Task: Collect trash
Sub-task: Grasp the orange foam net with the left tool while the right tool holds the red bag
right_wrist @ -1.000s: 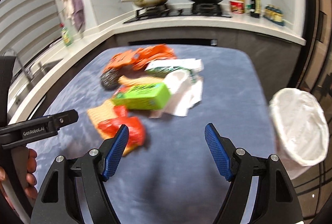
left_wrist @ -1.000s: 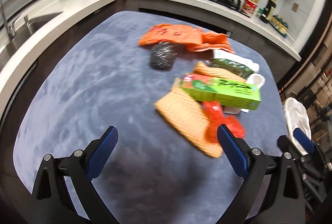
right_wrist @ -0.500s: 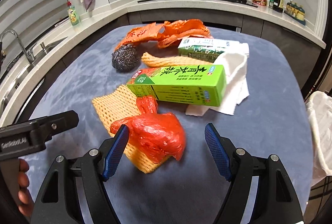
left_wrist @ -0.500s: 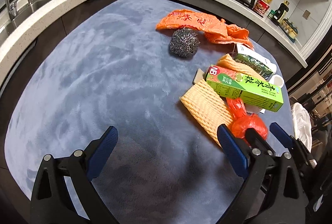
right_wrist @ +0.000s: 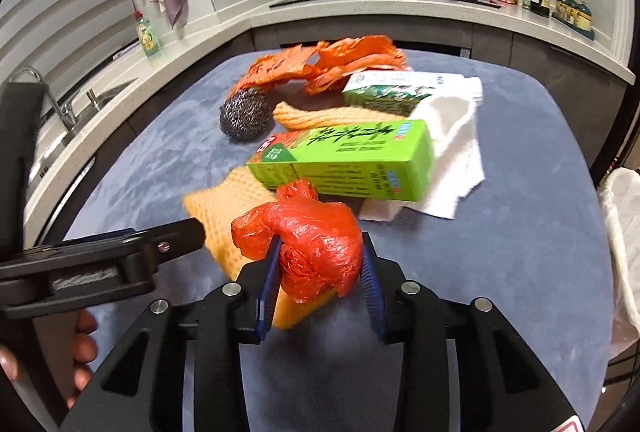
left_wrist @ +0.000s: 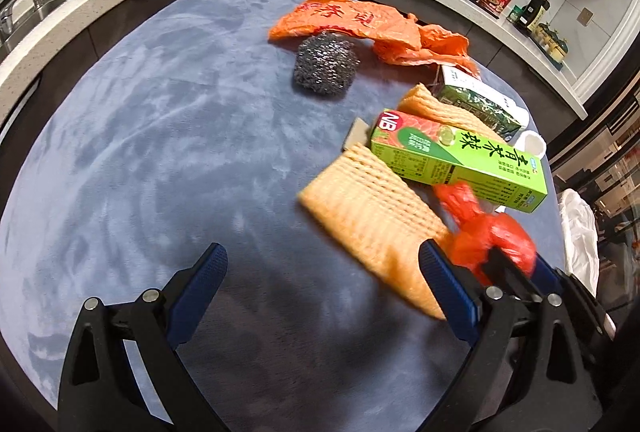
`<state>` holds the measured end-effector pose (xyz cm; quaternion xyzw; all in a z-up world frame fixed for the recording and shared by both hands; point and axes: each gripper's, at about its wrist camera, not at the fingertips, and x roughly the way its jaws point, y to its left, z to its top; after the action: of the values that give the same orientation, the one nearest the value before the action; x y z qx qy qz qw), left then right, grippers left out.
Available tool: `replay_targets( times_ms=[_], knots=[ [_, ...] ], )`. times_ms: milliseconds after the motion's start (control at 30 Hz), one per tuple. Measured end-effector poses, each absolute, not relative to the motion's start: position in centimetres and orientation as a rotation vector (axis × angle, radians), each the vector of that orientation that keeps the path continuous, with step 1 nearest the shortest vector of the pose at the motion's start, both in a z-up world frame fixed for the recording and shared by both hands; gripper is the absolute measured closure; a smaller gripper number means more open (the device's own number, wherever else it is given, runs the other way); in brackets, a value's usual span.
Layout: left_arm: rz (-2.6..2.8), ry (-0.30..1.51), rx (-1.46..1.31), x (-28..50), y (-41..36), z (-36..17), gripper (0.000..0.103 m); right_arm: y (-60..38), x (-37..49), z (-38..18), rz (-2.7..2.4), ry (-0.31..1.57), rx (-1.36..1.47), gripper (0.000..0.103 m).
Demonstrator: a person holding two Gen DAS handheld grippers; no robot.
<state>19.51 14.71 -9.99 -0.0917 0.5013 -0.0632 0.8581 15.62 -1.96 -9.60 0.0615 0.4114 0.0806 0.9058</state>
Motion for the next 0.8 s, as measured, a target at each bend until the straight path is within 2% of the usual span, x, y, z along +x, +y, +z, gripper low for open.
replay_targets(
  times_ms=[300,433,533,567,633,800],
  knots=[
    [-0.147,1.099,-0.224,21.1,12.6,-12.1,0.012,-7.1,12.0,-7.2,0.077,0.801,0.190,0.068],
    [-0.146,1.084,-0.215,21.4,11.9,-12.3,0.021,-9.4,10.8,-7.3,0.025,0.803,0.211,0.068],
    [-0.162,1.082,-0.187,21.5,11.2,-12.2,0.049,-10.6,10.2,-7.6,-0.002,0.806,0.217,0.068],
    [-0.168,1.082,-0.181,21.5,11.0,-12.1,0.054,-10.8,10.1,-7.6,-0.007,0.806,0.220,0.068],
    [-0.182,1.084,-0.176,21.4,10.6,-12.0,0.077,-11.2,9.8,-7.7,-0.016,0.804,0.222,0.068],
    [-0.202,1.065,-0.151,20.4,9.9,-10.9,0.088,-12.1,9.0,-7.6,-0.027,0.791,0.233,0.068]
  ],
)
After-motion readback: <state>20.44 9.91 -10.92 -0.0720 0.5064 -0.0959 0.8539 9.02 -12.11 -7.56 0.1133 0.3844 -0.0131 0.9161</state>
